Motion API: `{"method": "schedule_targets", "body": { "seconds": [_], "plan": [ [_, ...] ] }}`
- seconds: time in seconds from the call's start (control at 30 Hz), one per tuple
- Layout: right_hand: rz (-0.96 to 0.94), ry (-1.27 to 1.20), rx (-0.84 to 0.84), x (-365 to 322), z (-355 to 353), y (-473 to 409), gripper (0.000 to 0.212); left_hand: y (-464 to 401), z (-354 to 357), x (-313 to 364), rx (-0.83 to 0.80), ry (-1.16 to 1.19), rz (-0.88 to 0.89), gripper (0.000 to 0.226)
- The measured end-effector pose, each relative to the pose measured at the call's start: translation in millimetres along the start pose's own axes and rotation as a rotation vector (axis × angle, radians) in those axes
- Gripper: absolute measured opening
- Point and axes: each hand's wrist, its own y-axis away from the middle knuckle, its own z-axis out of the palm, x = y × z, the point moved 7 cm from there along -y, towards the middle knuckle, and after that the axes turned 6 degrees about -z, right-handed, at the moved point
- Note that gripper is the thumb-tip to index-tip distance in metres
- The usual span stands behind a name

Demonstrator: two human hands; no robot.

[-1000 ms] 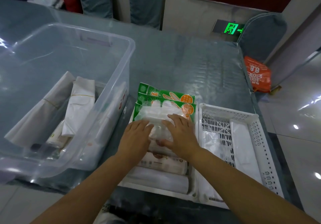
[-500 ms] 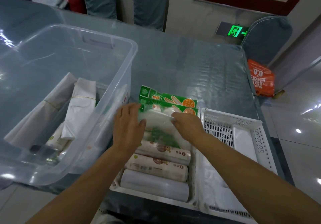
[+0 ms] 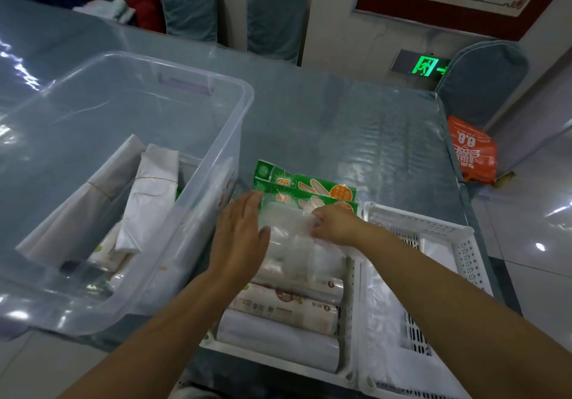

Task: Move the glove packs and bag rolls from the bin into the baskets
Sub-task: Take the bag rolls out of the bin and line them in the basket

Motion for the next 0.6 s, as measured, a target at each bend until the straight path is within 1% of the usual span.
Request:
{"method": "schedule_targets", "body": {
  "seconds": [0.03, 0.1, 0.13, 0.17, 0.23, 0.27, 0.3, 0.37, 0.4, 0.47, 0.53, 0.6],
  "plan": [
    [-0.005, 0.067, 0.028, 0, 0, 0, 0.011, 2, 10, 1, -0.053, -0.084, 0.063, 0.065],
    [-0.033, 0.201, 0.139, 1, -5, 1, 0.043, 4, 30, 0, -0.184, -0.205, 0.153, 0.068],
    [-0.065, 0.266, 0.224, 0, -10, 3, 0.052, 5, 39, -2, -0.249, -0.245, 0.185, 0.067],
    [-0.107, 0.321, 0.313, -4, -13, 7, 0.054, 6, 48, -3, -0.312, -0.285, 0.214, 0.066],
    [-0.174, 0.411, 0.450, -11, -13, 18, 0.048, 8, 64, -7, -0.416, -0.364, 0.244, 0.064],
    [-0.197, 0.457, 0.492, -13, -8, 23, 0.044, 9, 69, -9, -0.451, -0.384, 0.233, 0.063],
    [-0.216, 0.501, 0.509, -15, -1, 26, 0.041, 8, 72, -11, -0.473, -0.386, 0.211, 0.061],
    [-0.235, 0.521, 0.445, -12, 16, 27, 0.038, 8, 72, -13, -0.491, -0.379, 0.187, 0.057],
    [-0.228, 0.495, 0.402, -10, 23, 26, 0.038, 8, 71, -11, -0.495, -0.379, 0.192, 0.056],
    [-0.221, 0.427, 0.376, -5, 28, 25, 0.038, 7, 67, -8, -0.495, -0.379, 0.198, 0.054],
    [-0.237, 0.361, 0.420, -7, 21, 28, 0.037, 6, 55, -3, -0.474, -0.376, 0.151, 0.055],
    [-0.266, 0.294, 0.532, -15, 1, 36, 0.032, 5, 36, 14, -0.416, -0.381, 0.151, 0.056]
  ]
}}
